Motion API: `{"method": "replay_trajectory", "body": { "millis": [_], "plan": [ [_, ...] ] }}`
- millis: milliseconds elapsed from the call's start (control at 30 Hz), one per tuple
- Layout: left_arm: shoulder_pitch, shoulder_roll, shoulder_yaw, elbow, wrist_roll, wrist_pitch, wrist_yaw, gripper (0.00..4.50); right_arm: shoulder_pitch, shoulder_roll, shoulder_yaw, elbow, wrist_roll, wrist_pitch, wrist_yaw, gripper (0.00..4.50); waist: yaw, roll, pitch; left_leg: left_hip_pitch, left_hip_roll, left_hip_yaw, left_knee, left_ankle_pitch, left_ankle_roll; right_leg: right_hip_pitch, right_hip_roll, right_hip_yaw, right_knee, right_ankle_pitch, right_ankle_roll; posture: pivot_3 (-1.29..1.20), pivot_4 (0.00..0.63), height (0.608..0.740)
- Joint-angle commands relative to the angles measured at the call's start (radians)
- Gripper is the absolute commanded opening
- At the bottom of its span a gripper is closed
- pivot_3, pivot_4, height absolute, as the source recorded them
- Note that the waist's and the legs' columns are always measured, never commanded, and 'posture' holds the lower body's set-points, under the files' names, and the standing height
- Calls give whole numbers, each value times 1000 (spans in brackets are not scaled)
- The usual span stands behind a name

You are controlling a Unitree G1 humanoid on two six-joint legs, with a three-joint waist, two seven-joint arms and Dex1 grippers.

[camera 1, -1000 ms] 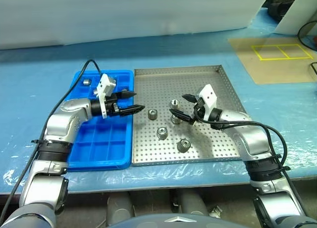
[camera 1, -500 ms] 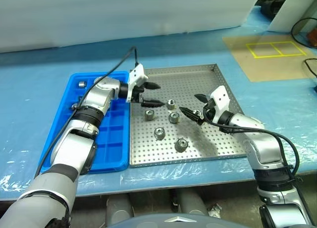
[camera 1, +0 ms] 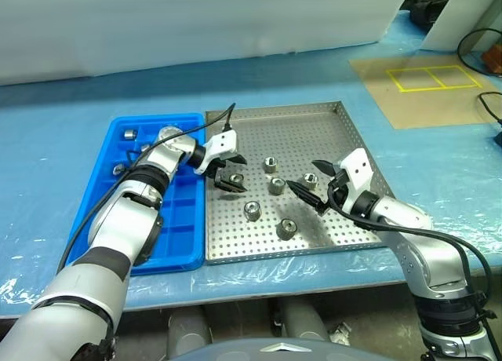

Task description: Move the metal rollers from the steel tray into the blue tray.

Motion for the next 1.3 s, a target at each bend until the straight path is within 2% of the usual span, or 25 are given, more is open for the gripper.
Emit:
{"method": "replay_trajectory", "body": {
  "millis": [33,300,600,733,800,933,1067,1200,1300],
  "plan": [
    [-25,5,-19,16,52,-38,16,4500,7,1,-4,-54,15,4,-14,4488,-1,0,0,0,0,0,0,0,0,0,0,0,0,0,0,-538,150,740],
    [-21,0,-35,39,120,-64,31,4500,-33,-70,88,-71,29,24,97,4488,-25,0,0,1,0,0,1,-1,1,0,0,1,0,0,0,-554,150,740],
    [-19,-3,-41,47,166,-74,69,4500,-41,-54,86,-49,11,6,55,4488,-24,0,0,0,-1,0,3,-2,4,1,0,2,0,0,0,-549,150,740],
    [-18,1,-57,53,197,-84,78,3619,-24,-51,84,-58,9,6,40,4500,-24,0,0,0,-1,0,4,-3,5,1,0,2,0,0,0,-554,150,740],
    [-20,-5,-51,56,196,-77,90,2956,-24,-57,81,-52,-3,0,35,4500,-24,0,0,1,-2,0,4,-3,5,2,-1,2,0,0,0,-553,150,740],
    [-20,-7,-50,60,189,-73,41,2956,-34,-61,56,-29,-11,-12,23,4500,-26,0,0,1,-7,-1,7,-5,8,3,-2,6,0,-1,3,-554,150,740],
    [-24,-2,-50,58,201,-80,94,2075,-30,-61,63,-26,-20,-23,21,4500,-26,0,0,0,-8,-1,9,-6,10,3,-3,7,0,-3,6,-549,150,740],
    [-27,-12,-2,37,137,-62,23,2075,-37,-44,56,-19,-14,-27,9,4500,-27,0,0,0,-8,-1,8,-6,10,3,-4,6,0,-1,3,-538,150,740],
    [-35,-5,9,25,128,-71,30,2075,-44,-47,61,-19,-11,-29,15,4500,-27,0,0,-1,-8,-1,8,-6,10,2,-4,6,-1,-1,3,-528,150,740]
  ]
}}
